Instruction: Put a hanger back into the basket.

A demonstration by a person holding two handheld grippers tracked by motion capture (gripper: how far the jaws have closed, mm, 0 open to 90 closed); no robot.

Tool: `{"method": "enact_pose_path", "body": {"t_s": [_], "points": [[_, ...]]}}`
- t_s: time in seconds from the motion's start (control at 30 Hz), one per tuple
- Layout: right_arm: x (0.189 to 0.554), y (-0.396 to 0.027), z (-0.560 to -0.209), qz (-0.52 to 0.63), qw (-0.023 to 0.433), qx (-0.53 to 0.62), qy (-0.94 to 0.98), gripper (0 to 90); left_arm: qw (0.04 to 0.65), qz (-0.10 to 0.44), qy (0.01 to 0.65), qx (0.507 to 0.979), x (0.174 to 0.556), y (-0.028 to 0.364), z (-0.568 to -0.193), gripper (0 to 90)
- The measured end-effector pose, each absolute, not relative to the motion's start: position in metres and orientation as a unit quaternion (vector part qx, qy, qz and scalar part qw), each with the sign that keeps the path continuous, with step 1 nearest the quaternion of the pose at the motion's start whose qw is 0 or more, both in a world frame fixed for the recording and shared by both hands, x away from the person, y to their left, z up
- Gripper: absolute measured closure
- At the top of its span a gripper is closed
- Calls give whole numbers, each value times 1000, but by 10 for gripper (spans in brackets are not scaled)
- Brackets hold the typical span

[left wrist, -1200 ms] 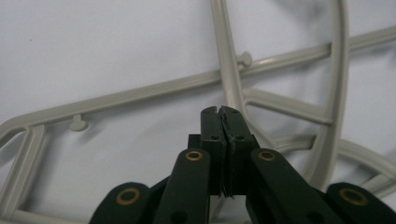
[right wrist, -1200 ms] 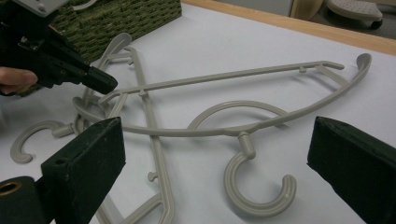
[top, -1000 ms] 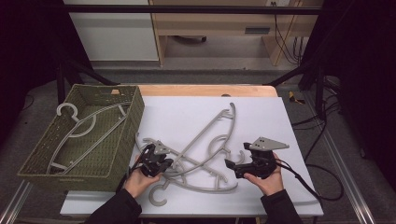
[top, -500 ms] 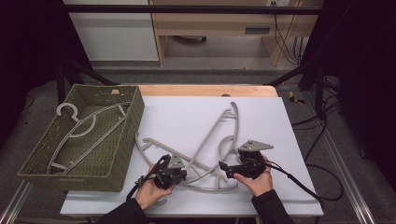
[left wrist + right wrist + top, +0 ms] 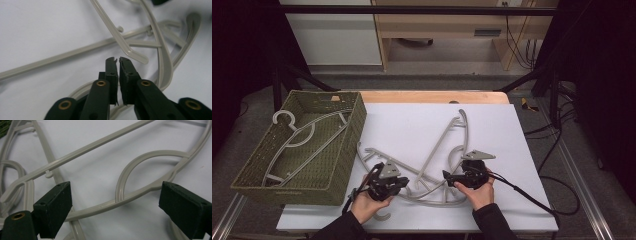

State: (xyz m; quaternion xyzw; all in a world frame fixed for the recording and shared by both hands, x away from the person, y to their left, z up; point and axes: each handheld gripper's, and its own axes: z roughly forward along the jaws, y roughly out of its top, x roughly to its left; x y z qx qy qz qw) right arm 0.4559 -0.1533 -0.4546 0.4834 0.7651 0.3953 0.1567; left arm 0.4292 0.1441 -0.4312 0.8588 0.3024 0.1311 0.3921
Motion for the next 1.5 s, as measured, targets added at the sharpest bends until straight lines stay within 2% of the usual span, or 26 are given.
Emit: {"method": "enact_pose_path", "body": {"t_s": [0.13,0.3,0.47,0.77,0.9,1.07,1.23,1.37,1.5], "points": [[460,-148,-462,381,150,492,768,136,422,146,321,835,428,165,-417,704],[463,-145,-468,362,147,498,774,219,437,157,334,820,426,181,-414,528],[466,-145,-469,352,142,512,771,266,443,158,337,816,427,187,-416,432],[466,-148,-468,318,151,527,773,261,447,156,332,816,427,189,-417,260],[467,-144,-473,320,132,537,769,241,449,160,319,819,426,186,-418,184],[468,-148,-470,314,127,538,772,328,464,154,321,811,427,191,-415,188],[470,-158,-468,316,109,544,769,453,474,148,323,805,427,198,-412,211],[473,-168,-466,313,95,554,766,516,480,148,319,804,426,200,-411,302],[475,-176,-465,310,83,562,762,560,477,154,322,803,426,201,-411,357]]}}
